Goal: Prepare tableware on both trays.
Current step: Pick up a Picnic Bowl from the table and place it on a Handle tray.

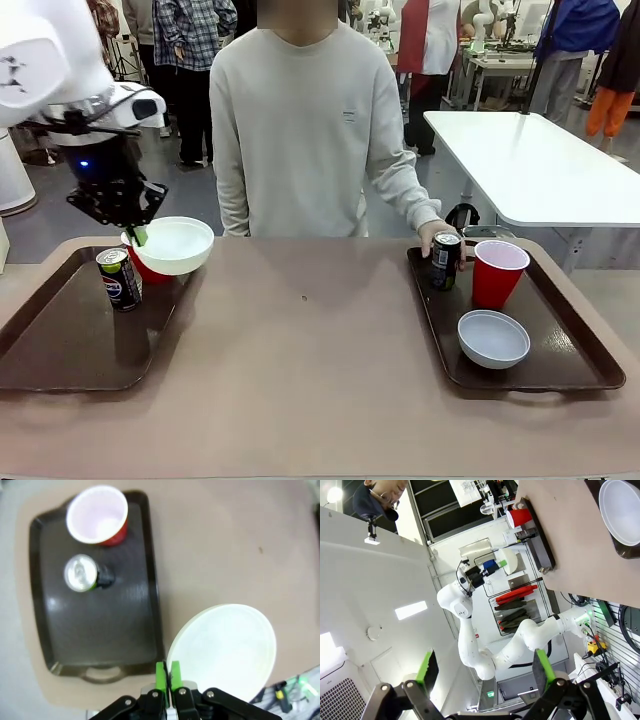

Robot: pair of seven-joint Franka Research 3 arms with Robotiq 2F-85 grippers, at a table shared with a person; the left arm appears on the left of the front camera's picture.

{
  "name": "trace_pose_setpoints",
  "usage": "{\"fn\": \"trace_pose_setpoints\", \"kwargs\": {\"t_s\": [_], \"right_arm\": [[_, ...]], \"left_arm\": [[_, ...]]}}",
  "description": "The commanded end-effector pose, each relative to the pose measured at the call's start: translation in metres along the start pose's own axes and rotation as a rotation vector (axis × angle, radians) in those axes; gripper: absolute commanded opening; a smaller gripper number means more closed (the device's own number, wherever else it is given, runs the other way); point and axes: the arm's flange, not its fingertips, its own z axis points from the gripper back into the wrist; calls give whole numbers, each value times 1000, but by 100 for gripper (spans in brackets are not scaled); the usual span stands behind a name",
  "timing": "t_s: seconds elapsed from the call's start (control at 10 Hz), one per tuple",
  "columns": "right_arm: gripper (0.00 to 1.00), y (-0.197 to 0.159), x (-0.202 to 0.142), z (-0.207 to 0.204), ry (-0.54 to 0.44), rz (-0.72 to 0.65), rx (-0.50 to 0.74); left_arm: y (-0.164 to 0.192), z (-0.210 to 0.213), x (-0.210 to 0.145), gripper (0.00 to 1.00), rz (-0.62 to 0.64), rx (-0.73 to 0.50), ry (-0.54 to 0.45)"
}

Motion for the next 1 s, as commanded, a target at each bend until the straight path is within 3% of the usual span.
{"fn": "trace_pose_setpoints", "kwargs": {"t_s": [0.0,0.2,0.4,0.9], "right_arm": [[100,1,-1,-3,7,11,20],[100,1,-1,-3,7,11,20],[100,1,-1,-3,7,11,20],[100,1,-1,-3,7,11,20]], "left_arm": [[-7,-8,14,0,-12,18,-5],[1,2,-3,4,2,3,-4],[45,-21,-31,4,-11,-59,-15],[110,-82,-55,4,63,106,-26]]}}
